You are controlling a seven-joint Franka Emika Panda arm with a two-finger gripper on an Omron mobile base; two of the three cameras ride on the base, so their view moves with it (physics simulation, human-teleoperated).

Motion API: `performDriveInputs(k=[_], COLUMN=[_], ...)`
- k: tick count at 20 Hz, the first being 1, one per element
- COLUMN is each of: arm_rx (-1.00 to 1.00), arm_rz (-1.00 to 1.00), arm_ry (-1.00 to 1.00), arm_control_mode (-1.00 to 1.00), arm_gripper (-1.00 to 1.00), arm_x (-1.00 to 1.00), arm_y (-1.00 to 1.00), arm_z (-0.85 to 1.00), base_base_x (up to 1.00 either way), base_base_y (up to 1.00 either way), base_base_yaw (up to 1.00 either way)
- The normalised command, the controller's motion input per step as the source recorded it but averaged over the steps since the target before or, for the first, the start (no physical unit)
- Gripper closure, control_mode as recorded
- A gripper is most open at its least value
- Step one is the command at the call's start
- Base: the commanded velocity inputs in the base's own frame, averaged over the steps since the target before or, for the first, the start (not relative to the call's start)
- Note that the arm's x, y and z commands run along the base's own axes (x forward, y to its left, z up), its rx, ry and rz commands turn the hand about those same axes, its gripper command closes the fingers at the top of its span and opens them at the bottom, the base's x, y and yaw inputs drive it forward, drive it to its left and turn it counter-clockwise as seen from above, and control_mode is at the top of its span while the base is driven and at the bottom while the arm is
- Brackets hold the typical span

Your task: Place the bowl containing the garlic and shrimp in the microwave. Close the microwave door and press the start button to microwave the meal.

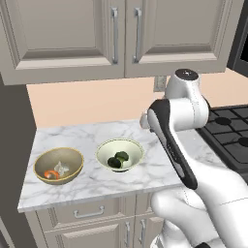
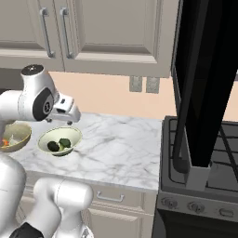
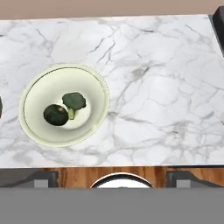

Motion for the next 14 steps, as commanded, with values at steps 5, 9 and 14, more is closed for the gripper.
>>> performDriveInputs(k=[5,9,14], arm_rx=[0.06,0.15,0.15], arm_rz=[-0.14,-0.15,-0.16], arm_ry=[-0.22,-0.16,-0.02], arm_control_mode=[-1.0,-1.0,-1.0], arm_gripper=[-1.0,-1.0,-1.0], arm_x=[-0.56,-0.47,-0.27], arm_y=[0.76,0.67,0.72], arm_z=[-0.32,-0.39,-0.17], base_base_x=[0.0,0.0,0.0], base_base_y=[0.0,0.0,0.0], base_base_yaw=[0.0,0.0,0.0])
